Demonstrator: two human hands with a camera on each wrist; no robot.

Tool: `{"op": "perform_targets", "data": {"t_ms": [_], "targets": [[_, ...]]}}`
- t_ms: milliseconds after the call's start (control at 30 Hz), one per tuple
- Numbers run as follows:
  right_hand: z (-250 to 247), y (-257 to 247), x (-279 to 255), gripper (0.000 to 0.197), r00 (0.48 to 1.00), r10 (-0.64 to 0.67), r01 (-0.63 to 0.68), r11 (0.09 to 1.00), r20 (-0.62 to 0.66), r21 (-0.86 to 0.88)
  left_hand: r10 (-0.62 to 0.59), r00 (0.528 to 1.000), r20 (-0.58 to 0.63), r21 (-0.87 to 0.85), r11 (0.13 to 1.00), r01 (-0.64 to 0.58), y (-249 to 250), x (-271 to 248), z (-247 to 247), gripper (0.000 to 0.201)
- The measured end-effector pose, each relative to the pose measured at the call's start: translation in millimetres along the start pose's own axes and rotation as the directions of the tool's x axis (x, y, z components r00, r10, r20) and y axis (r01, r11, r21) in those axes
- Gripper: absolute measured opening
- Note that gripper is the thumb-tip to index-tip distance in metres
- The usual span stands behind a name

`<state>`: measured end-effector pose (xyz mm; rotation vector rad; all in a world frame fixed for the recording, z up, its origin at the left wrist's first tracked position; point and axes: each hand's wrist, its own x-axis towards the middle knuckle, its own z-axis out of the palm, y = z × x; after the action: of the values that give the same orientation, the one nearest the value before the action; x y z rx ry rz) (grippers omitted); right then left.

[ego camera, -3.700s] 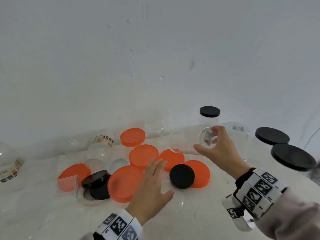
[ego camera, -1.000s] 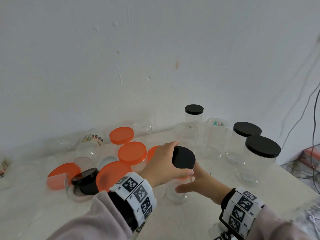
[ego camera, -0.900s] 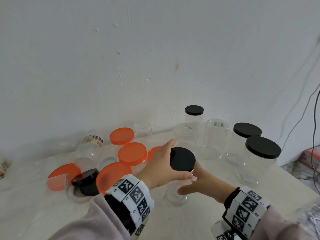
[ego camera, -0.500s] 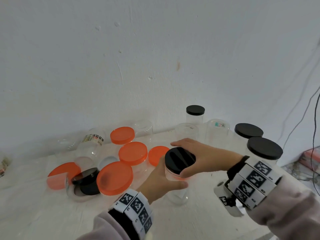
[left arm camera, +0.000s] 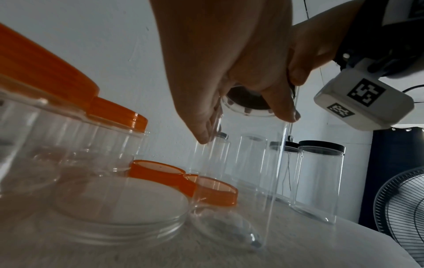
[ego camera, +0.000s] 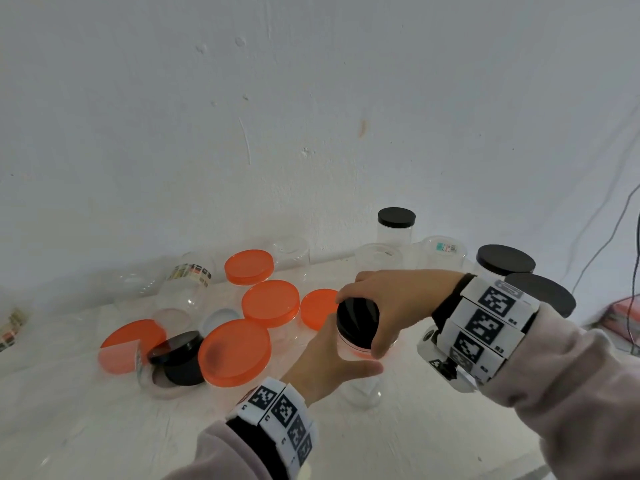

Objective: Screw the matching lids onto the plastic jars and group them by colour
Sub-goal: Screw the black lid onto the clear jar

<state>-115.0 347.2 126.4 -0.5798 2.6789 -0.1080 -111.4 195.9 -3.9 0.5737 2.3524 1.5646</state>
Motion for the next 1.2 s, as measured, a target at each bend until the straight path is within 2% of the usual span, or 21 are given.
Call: {"op": "perform_targets", "data": {"t_ms": [133, 200, 300, 367, 500, 567, 767, 900, 1033, 1100, 1200], "targets": [[5.2, 2.6, 1.8, 0.077, 0.997, 0.015, -0.015, 1.000, -0.077, -0.007, 0.006, 1.000, -0.019, -0.015, 1.000, -0.006, -0.6, -0.8, 0.2, 0.094], [9.9, 2.4, 3.3, 0.071, 0.989, 0.045, -0.048, 0.999, -0.141, -0.014, 0.004, 1.000, -0.019, -0.035, 0.999, -0.005, -0.8, -1.1, 0.6, 0.092], [17.6, -1.1, 6.9, 0.072, 0.971, 0.095, -0.108, 0.993, -0.219, -0.047, -0.006, 1.000, -0.013, -0.075, 0.997, 0.005, -1.0, -1.4, 0.8, 0.089], [17.5, -2.1, 7.1, 0.074, 0.972, 0.112, -0.126, 0.991, -0.207, -0.055, -0.010, 1.000, -0.007, -0.078, 0.997, 0.010, 0.1, -1.3, 0.1, 0.091], [7.2, -1.3, 1.7, 0.082, 0.993, 0.110, -0.112, 0.993, -0.047, -0.040, -0.009, 1.000, 0.002, -0.013, 1.000, 0.009, 3.3, -1.5, -2.1, 0.091], [4.7, -2.3, 1.0, 0.080, 0.995, 0.091, -0.092, 0.995, -0.028, -0.041, -0.002, 1.000, 0.002, 0.003, 1.000, 0.002, 4.4, -1.8, -2.1, 0.090], [4.0, -3.9, 3.8, 0.065, 0.993, 0.062, -0.070, 0.995, -0.101, -0.076, -0.002, 1.000, -0.015, -0.002, 1.000, 0.002, 5.0, -4.2, -1.5, 0.089], [10.5, -2.2, 8.5, 0.063, 0.980, 0.081, -0.104, 0.987, -0.181, -0.121, -0.002, 1.000, -0.014, -0.021, 1.000, 0.002, 5.1, -4.6, -1.1, 0.088], [15.1, -8.8, 12.8, 0.070, 0.965, 0.118, -0.156, 0.977, -0.236, -0.146, -0.006, 1.000, -0.006, -0.034, 0.999, 0.006, 4.1, -4.7, -1.3, 0.089], [10.9, -9.7, 11.5, 0.070, 0.975, 0.137, -0.161, 0.979, -0.177, -0.128, -0.006, 1.000, -0.007, -0.018, 1.000, 0.006, 3.8, -4.1, -1.5, 0.090], [-0.8, -8.9, 6.1, 0.080, 0.993, 0.108, -0.102, 0.986, 0.039, -0.135, -0.001, 1.000, -0.017, 0.036, 0.999, 0.002, 3.3, -2.6, -2.2, 0.091]]}}
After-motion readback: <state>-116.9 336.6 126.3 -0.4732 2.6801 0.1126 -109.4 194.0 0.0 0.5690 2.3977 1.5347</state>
